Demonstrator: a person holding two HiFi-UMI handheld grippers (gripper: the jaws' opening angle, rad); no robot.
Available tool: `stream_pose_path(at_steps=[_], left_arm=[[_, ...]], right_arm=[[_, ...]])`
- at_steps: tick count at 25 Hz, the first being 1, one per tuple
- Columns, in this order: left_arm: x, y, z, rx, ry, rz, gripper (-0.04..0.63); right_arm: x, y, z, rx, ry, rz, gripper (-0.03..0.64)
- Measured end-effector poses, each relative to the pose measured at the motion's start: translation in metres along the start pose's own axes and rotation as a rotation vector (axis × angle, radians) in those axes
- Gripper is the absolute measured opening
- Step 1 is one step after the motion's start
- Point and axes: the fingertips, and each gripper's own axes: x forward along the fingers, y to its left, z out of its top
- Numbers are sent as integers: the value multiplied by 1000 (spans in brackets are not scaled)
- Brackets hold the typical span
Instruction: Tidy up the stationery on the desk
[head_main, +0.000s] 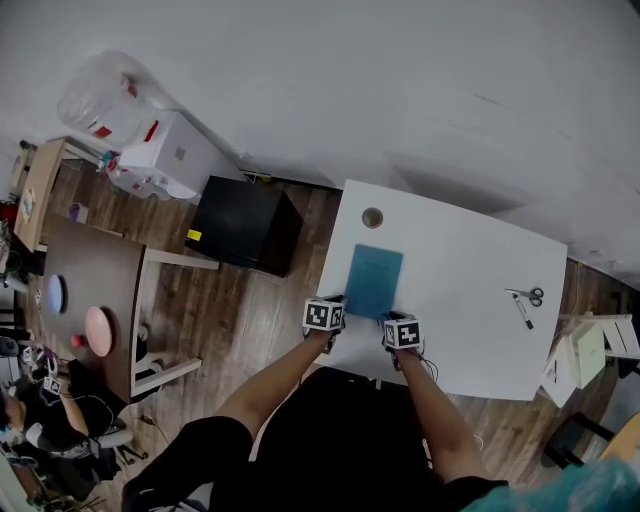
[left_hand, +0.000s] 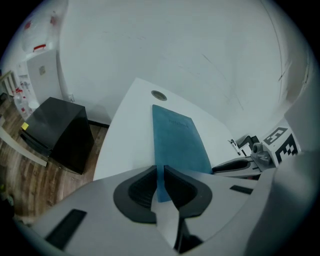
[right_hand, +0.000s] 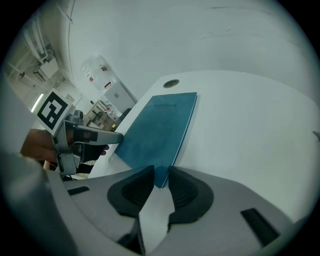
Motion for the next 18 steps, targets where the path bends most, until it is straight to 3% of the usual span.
stream_pose_path(at_steps=[18], left_arm=[[7, 22, 47, -48, -36, -63, 52]], right_arm=[[18, -4, 44, 137, -9, 9, 98]])
